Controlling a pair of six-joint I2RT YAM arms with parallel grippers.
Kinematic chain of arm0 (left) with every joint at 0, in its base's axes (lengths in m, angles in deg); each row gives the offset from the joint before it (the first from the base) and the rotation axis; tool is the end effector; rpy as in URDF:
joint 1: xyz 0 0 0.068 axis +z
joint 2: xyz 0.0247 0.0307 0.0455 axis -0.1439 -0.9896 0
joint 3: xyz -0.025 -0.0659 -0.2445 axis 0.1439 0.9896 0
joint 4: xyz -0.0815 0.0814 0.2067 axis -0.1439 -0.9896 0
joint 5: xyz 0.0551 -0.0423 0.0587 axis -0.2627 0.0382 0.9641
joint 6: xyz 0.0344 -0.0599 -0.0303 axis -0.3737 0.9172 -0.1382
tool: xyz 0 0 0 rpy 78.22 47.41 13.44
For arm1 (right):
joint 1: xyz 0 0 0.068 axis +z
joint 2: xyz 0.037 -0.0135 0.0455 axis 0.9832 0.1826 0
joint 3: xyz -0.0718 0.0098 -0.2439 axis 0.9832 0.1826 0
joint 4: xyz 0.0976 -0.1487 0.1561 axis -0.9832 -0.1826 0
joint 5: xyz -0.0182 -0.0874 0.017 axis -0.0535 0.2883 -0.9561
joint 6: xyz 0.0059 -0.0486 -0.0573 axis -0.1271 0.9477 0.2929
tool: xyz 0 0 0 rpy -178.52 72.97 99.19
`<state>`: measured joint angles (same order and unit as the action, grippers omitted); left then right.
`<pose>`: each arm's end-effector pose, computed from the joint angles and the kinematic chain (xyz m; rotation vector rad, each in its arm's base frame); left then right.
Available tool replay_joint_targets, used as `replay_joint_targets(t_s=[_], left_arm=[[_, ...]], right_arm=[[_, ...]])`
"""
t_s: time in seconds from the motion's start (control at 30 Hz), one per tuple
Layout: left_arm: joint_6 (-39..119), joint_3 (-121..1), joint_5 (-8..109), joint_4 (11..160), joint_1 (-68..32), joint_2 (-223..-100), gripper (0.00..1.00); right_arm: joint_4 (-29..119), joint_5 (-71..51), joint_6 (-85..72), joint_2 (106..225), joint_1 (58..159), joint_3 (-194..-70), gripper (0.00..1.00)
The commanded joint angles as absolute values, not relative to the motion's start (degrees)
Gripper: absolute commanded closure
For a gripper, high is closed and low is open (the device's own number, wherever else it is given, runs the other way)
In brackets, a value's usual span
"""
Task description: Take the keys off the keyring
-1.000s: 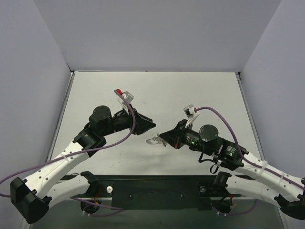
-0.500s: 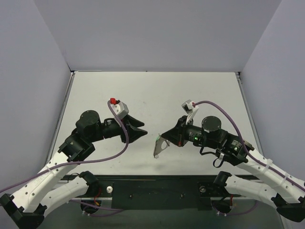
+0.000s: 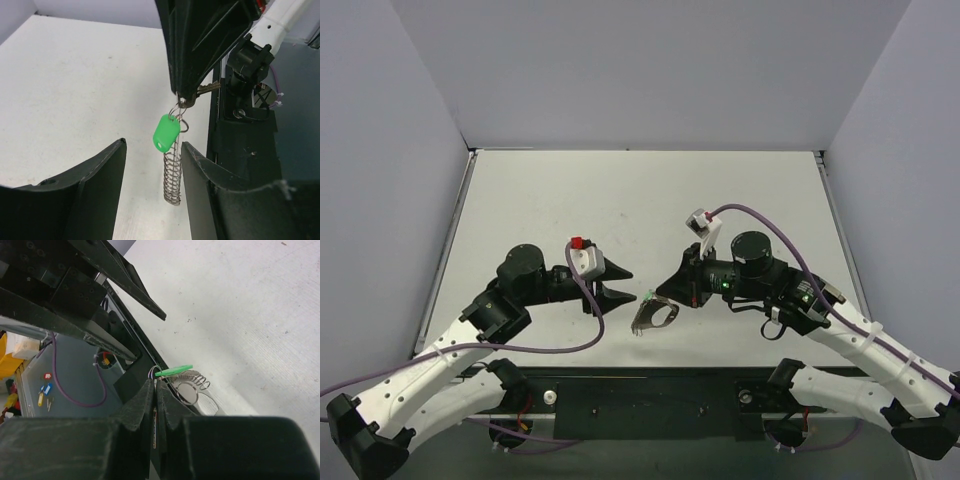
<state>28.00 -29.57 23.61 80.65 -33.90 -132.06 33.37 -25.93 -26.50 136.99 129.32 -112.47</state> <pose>0.1206 -0.1585 0.3199 1.0736 1.4140 -1.0442 0.1198 0.1808 0.3624 -0.6958 1.7623 1.3031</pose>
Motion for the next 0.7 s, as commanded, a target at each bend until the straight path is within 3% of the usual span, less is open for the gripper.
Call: replay_joint_targets(t_s=[0.0, 0.67], left_arm=[[21.38, -31.40, 21.55, 86.30, -37.16, -133.27, 0.43], [9.42, -34.40, 16.36, 81.20, -40.68, -137.23, 0.49]], right_arm=[[34.11, -29.03, -25.19, 137.58, 128.96, -115.70, 1.00], [32.44, -29.12, -23.78, 136.62, 128.70, -115.17, 1.00]])
